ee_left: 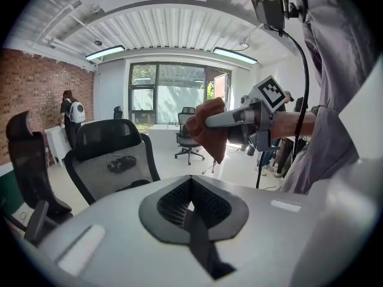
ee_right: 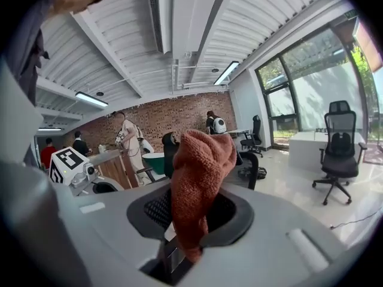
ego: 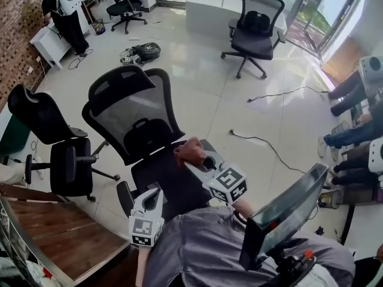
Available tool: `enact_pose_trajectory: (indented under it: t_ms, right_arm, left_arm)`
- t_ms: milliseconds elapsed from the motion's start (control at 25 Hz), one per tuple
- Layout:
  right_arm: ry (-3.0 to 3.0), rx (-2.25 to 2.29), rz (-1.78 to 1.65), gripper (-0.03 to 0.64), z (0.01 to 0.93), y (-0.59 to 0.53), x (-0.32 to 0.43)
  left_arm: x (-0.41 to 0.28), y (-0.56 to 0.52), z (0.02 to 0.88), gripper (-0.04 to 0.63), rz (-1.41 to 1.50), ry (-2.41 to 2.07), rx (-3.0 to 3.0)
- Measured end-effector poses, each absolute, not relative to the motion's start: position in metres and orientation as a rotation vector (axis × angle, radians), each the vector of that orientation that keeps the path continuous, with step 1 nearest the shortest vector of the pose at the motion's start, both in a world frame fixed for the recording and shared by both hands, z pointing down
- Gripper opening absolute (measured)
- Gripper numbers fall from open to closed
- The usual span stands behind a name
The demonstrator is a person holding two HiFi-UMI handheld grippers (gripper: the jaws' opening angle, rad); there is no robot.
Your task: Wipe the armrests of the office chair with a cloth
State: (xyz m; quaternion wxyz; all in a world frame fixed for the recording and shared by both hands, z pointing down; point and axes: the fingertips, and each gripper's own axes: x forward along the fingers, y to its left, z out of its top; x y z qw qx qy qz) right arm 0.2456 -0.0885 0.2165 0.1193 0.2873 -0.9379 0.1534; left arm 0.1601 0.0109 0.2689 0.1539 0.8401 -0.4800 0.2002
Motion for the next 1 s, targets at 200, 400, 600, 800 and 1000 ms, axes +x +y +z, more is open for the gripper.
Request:
enact_pose_trajectory:
  t_ms: [200,400,600,800,1000]
  right_arm:
    - [-2.735,0.859,0.463,0.094,0.218,-0.093,0.259]
    - [-2.741,0.859,0.439,0.094,0.217,-0.096,0.264]
    - [-2.747,0.858,0.429,0.094,0.215,-0.096,0.265]
    - [-2.754,0.854,0.437,0.094,0.215,-0.096,0.263]
    - [-2.76,0.836,0.418,0.094,0.213,-0.096,0.257]
  left_arm:
    - [0.172,0.005,0.266,0.011,0.586,-1.366,2.424]
    - [0.175,0.004,0.265,0.011,0.599,-1.375,2.414]
    - [0.175,0.008,0.27,0.011,0.601,-1.364,2.416]
    - [0.172,0.009,0.27,0.011,0.598,-1.377,2.407]
    - [0.169,0.012,0.271,0.011,0.598,-1.385,2.393]
